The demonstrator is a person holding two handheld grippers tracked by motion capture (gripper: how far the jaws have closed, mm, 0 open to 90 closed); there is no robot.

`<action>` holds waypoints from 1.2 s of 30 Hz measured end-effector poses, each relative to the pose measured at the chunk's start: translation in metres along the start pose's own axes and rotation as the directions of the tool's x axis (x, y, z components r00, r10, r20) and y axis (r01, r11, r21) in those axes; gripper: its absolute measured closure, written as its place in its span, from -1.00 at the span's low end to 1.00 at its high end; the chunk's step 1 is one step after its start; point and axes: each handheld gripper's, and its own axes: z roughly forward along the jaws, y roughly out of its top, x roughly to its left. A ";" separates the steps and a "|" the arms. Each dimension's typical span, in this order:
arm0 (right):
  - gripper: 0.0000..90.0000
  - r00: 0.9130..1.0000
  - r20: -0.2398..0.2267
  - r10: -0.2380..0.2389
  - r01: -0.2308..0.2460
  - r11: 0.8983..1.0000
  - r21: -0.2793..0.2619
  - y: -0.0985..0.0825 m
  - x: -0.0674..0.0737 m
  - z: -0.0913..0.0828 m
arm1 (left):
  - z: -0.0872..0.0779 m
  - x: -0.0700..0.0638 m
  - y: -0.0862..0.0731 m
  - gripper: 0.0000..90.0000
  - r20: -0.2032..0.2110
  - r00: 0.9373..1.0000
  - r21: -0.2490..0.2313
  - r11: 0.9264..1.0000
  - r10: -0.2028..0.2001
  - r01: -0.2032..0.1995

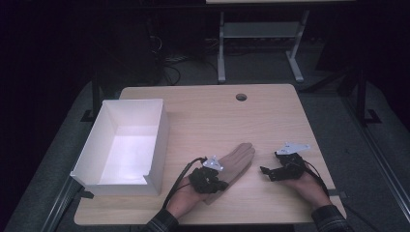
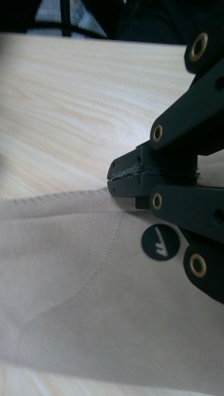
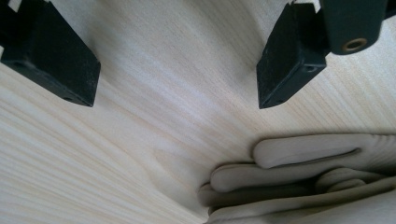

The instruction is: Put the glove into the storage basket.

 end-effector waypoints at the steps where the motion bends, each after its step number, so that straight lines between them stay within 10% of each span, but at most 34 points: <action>1: -0.71 1.000 0.002 0.001 -0.001 1.000 0.000 0.000 0.000 0.000 | -0.003 0.001 -0.001 0.99 -0.014 1.000 0.010 1.000 0.009 -0.009; 10: -0.71 1.000 0.008 0.008 -0.008 1.000 0.000 -0.001 0.001 -0.001 | -0.024 0.009 -0.002 0.99 -0.091 0.996 -0.003 1.000 0.017 -0.017; 19: -0.71 1.000 0.004 0.005 -0.005 1.000 0.001 0.000 0.000 -0.001 | -0.032 0.022 0.011 0.90 -0.072 0.997 -0.073 0.997 -0.014 0.009; 36: -0.71 1.000 0.010 0.014 -0.014 1.000 -0.001 0.000 0.000 0.000 | -0.009 0.047 0.030 -0.53 -0.097 0.995 -0.045 0.998 0.033 -0.038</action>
